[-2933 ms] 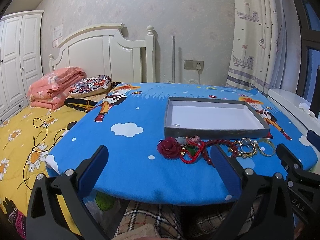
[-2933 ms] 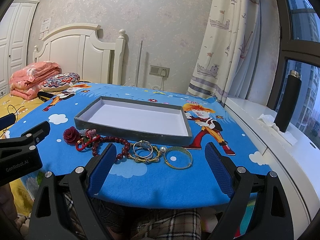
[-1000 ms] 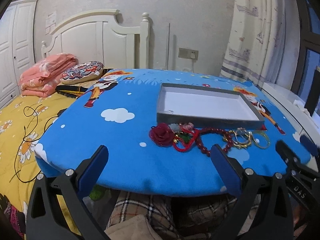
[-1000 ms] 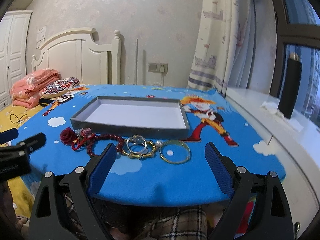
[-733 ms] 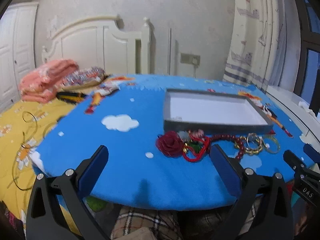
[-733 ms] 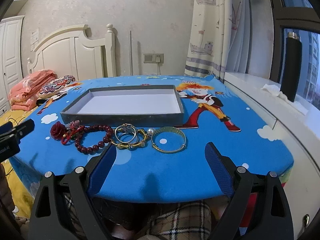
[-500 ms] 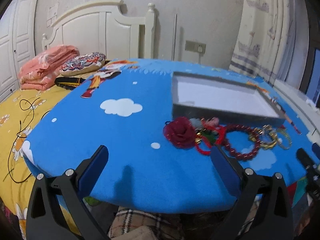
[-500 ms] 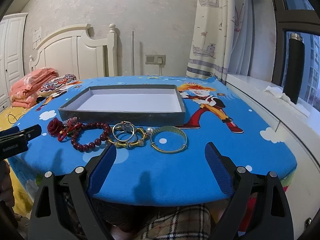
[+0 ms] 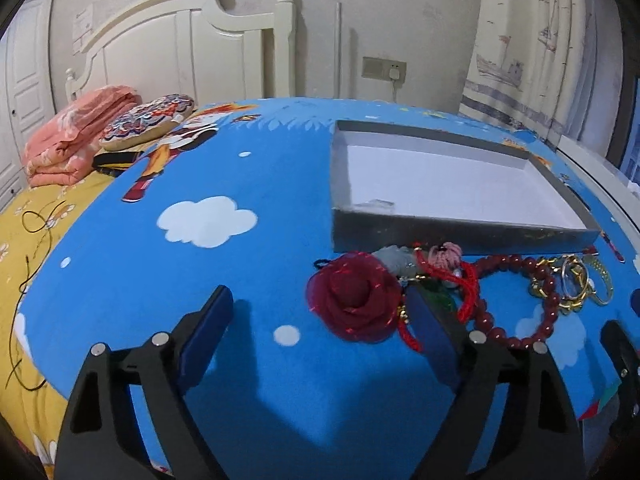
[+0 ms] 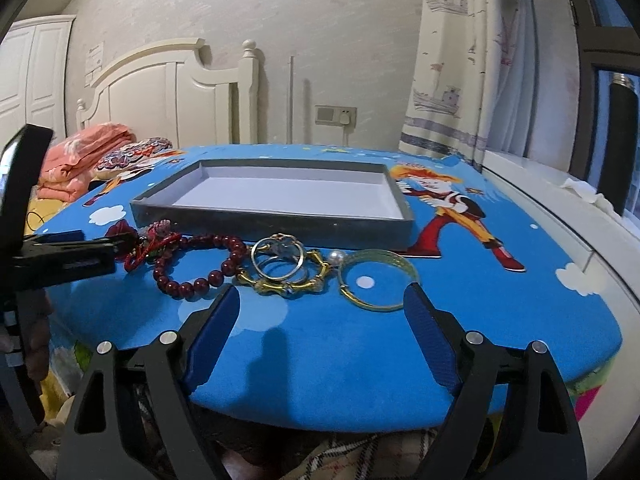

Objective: Organize jewelry
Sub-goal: 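Move the left tool to the red fabric rose and close on it, then grasp the gold rings with the right tool while the left tool lifts the rose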

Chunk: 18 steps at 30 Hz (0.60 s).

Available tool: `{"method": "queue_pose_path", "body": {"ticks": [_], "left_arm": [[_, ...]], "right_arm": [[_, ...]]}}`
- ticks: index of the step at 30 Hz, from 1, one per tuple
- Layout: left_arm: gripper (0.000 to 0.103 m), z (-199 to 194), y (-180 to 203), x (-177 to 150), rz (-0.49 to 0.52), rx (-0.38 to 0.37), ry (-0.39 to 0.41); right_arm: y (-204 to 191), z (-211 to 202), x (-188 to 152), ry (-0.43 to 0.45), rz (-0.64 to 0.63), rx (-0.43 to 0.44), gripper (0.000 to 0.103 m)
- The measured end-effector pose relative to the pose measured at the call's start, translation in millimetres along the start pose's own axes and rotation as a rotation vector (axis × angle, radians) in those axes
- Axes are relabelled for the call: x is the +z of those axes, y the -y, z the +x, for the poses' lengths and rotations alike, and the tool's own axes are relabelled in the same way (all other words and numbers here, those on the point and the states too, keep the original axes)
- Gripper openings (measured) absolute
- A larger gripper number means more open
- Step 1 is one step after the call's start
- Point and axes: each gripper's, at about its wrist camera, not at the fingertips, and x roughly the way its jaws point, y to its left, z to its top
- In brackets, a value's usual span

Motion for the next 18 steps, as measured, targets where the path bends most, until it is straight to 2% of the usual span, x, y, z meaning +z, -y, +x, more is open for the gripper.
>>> {"method": "queue_pose_path", "body": {"ticks": [2,3,4,7,12,18], "left_arm": [[0.079,1,2,1,0.007,0.000,0.007],[0.073,2,3,2,0.012,-0.006,0.013],[0.062,1,5,1,0.015,-0.014,0.017],[0.044,1,6,1,0.017,-0.067,0.024],[0.043,-4,3,-3,0.016,-0.078,0.052],[0.043,-16,-6,-2,0.005,-0.055,0.087]], "right_arm": [[-2,3,2,0.005,0.000,0.021,0.073],[-4,5,4,0.005,0.000,0.034,0.070],[-5,8,5,0.001,-0.001,0.045,0.063],[-9,16,7,-0.010,-0.011,0.063,0.057],[-15,27,12,-0.012,-0.023,0.080,0.050],[-19,44,21,-0.049,-0.008,0.080,0.041]]}}
